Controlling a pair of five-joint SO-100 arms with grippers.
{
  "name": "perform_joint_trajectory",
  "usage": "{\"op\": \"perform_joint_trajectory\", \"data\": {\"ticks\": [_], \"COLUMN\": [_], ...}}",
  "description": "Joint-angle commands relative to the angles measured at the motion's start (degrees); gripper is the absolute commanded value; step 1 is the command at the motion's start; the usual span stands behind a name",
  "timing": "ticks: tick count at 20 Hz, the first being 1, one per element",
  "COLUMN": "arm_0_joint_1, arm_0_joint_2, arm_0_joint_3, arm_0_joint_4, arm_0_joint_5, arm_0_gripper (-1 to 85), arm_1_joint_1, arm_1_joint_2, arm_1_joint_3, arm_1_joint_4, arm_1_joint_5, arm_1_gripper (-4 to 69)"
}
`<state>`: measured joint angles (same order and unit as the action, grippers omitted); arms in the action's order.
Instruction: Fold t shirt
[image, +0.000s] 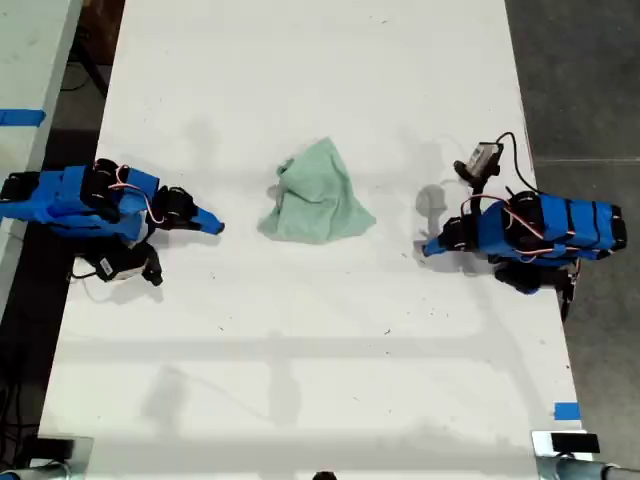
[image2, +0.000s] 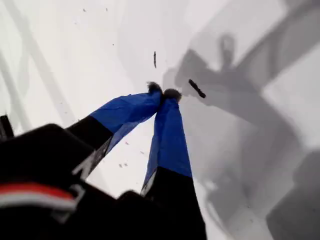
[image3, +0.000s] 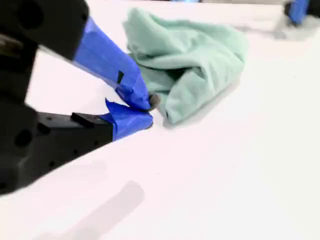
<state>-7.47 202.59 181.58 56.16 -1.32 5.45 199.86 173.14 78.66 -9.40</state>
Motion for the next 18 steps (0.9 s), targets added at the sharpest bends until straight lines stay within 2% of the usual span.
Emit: {"op": "perform_joint_trajectory", "data": {"ticks": [1,5,8,18], "arm_0_joint_1": [1.41,0.35,1.32,1.58], "arm_0_joint_2": [4.04,4.04,4.04,4.04], "arm_0_joint_3": [1.93,1.49,1.49,1.67], "arm_0_joint_4": [0.62,4.04,4.13,3.60], "arm_0_joint_5": [-2.64,-5.27,-5.36,-4.92], "arm_0_gripper": [-0.2,2.6,1.9,-0.1], "arm_1_joint_1": [0.88,2.02,1.14,-1.23], "arm_1_joint_2": [1.05,1.05,1.05,1.05], "arm_1_joint_3": [2.02,3.34,3.60,3.52], "arm_1_joint_4": [-0.79,-1.76,-2.81,-3.52], "arm_1_joint_5": [3.43,2.46,-2.37,-0.44], "arm_1_gripper": [3.8,1.3,1.3,1.2]}}
